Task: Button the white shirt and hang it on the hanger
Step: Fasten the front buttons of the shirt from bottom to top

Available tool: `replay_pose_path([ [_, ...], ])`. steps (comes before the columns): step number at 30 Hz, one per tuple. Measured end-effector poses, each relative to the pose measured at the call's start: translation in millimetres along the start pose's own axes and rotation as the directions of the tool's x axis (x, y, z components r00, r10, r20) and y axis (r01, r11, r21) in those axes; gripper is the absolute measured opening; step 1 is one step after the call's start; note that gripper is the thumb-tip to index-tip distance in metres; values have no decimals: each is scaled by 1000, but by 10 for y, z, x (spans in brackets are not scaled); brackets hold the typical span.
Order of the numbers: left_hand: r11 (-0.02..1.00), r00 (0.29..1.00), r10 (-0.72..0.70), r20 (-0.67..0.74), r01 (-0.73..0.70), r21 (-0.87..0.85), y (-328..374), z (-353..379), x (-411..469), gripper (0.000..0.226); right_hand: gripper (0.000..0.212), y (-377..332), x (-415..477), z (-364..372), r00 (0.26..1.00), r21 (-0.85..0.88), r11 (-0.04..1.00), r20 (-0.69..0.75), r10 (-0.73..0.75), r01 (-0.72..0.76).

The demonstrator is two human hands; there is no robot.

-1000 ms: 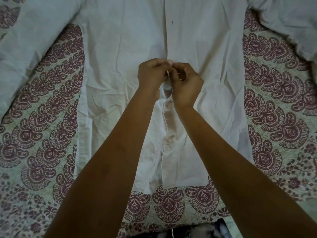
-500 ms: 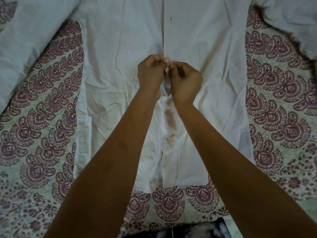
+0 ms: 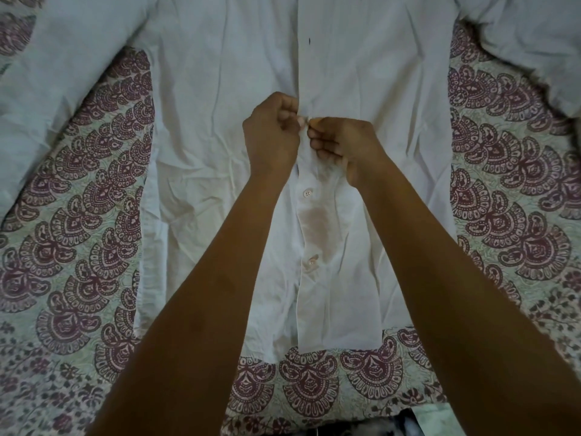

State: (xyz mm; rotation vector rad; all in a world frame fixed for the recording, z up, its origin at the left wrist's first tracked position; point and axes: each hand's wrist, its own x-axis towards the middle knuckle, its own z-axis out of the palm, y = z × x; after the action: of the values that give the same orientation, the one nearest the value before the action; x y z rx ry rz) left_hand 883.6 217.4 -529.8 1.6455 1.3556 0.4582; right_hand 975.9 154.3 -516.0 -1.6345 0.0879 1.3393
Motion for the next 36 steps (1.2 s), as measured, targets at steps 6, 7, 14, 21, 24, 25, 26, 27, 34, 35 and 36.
replay_pose_path([
  [6, 998, 1000, -28, -7, 29, 49, -68, -50, 138, 18, 9, 1, 141, 14, 934, -376, 892, -149, -324, 250],
  [7, 999, 999, -47, -12, 47, 22, -75, -60, 161, 21, 8, -28, 143, 27, 911, -389, 872, -157, -380, 297],
  [14, 991, 997, -47, -53, 40, -129, 100, -73, 539, 33, 25, -388, 439, 193, 779, -613, 619, -11, -627, 490],
  [21, 971, 996, -46, 74, 62, -231, 240, 15, 862, 25, 54, -419, 790, 273, 837, -890, 310, 129, -532, 334],
  [24, 984, 995, -48, 88, 63, -167, 202, 75, 957, 28, 49, -505, 871, 223, 858, -872, 342, 153, -490, 351],
  [25, 988, 996, -55, 77, 66, -143, 179, 90, 978, 29, 39, -530, 891, 183, 861, -849, 382, 152, -485, 365],
  [26, 989, 996, -65, 67, 73, -127, 154, 104, 994, 28, 28, -543, 905, 139, 862, -813, 442, 137, -487, 379],
  [27, 990, 995, -78, 60, 85, -115, 135, 120, 999, 25, 20, -544, 916, 95, 864, -762, 517, 108, -491, 390],
  [34, 924, 975, 202, 93, -221, 311, 65, 250, 1040, 21, 6, -414, 977, -11, 889, -366, 827, 4, -457, 427],
  [35, 902, 971, 221, 90, -238, 360, 56, 278, 1050, 21, 5, -413, 970, -10, 894, -338, 841, 4, -449, 423],
  [36, 891, 971, 226, 73, -237, 388, 55, 300, 1057, 21, 6, -415, 958, -7, 898, -313, 852, 5, -441, 420],
])
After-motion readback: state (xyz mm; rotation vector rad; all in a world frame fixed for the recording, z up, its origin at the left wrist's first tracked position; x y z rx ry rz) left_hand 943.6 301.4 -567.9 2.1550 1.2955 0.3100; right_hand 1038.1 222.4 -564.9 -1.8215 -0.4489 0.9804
